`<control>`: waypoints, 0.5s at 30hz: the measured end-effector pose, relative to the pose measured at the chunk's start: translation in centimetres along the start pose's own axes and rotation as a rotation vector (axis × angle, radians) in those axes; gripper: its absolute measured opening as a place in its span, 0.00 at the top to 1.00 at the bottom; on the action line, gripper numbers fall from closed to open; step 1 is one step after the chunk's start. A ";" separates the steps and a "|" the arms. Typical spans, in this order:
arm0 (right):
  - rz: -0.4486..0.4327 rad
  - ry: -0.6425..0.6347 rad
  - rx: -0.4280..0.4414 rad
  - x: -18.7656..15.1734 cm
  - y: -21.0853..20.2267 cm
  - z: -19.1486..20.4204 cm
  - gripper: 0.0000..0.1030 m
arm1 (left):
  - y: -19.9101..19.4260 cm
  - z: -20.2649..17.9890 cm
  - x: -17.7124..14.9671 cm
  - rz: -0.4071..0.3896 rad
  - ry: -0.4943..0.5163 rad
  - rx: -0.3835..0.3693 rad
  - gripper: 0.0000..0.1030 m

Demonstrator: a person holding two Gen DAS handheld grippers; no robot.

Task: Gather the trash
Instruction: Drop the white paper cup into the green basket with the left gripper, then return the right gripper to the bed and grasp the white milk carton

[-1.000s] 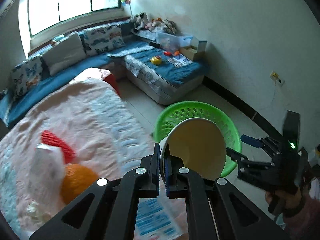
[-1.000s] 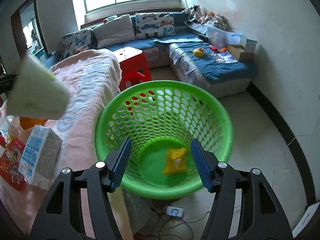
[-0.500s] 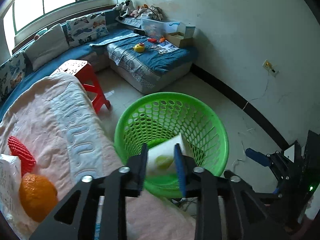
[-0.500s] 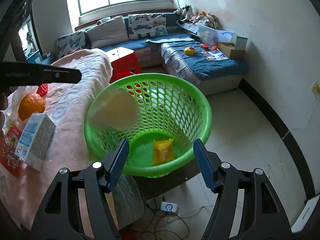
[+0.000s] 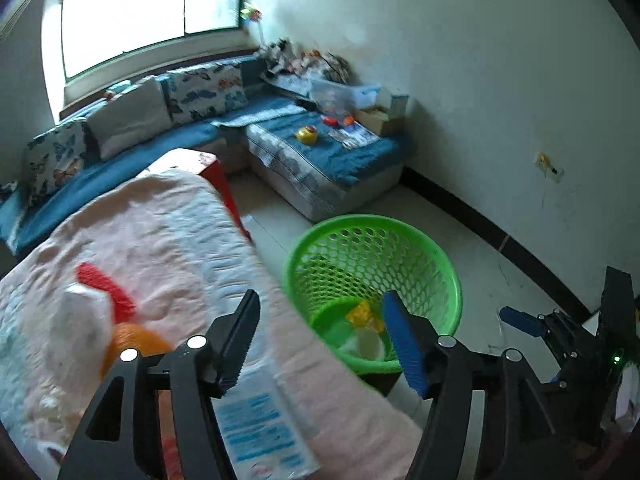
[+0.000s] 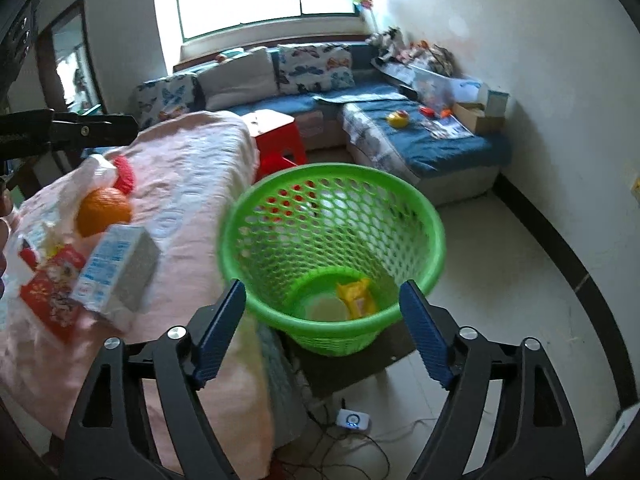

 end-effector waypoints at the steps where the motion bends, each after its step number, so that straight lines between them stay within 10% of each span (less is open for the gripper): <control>1: -0.004 -0.004 0.012 0.1 -0.2 0.5 0.21 | -0.9 0.7 -0.1 -0.012 -0.005 0.015 0.38; 15: -0.011 -0.097 0.175 0.7 -1.1 10.5 0.18 | -10.9 10.5 -4.6 -0.106 -0.101 0.256 0.30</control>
Point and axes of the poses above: each gripper's, at about its wrist camera, not at the fingertips, and y roughly the way its jaws point, z to its left, x to its top, the point moved 2 cm from there along y, roughly the way its jaws point, and after that the axes turned 9 degrees about -z, right-handed, at the moved point
